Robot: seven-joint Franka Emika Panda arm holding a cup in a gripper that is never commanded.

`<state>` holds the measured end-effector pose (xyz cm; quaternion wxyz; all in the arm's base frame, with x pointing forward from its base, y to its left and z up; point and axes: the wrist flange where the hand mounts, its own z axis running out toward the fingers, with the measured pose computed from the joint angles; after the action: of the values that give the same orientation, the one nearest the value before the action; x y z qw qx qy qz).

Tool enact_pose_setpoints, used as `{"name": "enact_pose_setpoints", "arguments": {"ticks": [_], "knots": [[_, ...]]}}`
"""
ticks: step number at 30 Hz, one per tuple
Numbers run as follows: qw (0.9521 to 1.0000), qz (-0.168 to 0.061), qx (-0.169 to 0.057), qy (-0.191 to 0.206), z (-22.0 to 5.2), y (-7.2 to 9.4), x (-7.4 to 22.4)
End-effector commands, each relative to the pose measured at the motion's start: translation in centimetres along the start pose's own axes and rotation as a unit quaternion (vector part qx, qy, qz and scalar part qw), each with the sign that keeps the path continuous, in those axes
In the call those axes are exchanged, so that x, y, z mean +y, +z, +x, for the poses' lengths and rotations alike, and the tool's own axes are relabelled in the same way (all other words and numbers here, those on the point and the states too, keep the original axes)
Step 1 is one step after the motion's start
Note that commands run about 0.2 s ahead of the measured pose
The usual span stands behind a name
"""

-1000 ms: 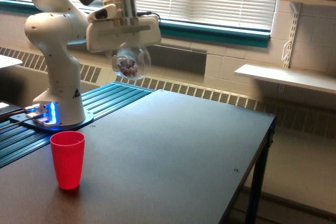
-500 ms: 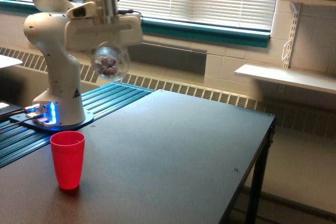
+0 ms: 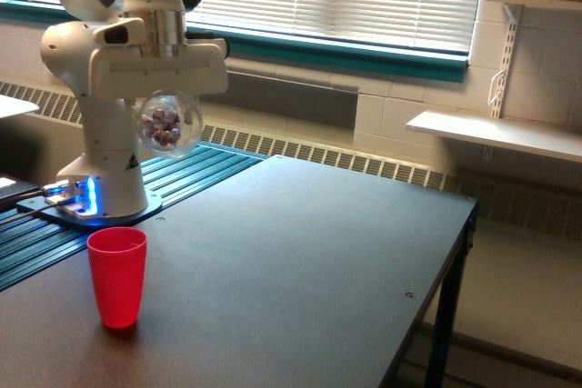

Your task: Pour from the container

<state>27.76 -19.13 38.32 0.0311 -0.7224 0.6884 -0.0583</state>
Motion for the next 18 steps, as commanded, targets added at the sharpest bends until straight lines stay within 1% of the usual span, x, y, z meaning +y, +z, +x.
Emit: {"name": "enact_pose_setpoints", "arguments": {"ticks": [1,4,6,9,13,15,18], "knots": [[0.9999,-0.01,-0.001,-0.004,1.2,-0.3,-0.2],[0.9998,-0.017,0.0,0.003,1.9,-0.3,-0.2],[0.9998,-0.014,-0.005,0.013,2.4,-0.3,-0.2],[0.9998,0.0,-0.009,0.019,3.0,-0.5,-0.5],[0.9996,0.021,-0.015,0.011,3.2,-0.6,-0.9],[0.9998,0.014,-0.01,0.009,3.3,-0.5,-0.8],[0.9998,0.007,-0.013,0.012,3.6,-0.2,-0.3]]}}
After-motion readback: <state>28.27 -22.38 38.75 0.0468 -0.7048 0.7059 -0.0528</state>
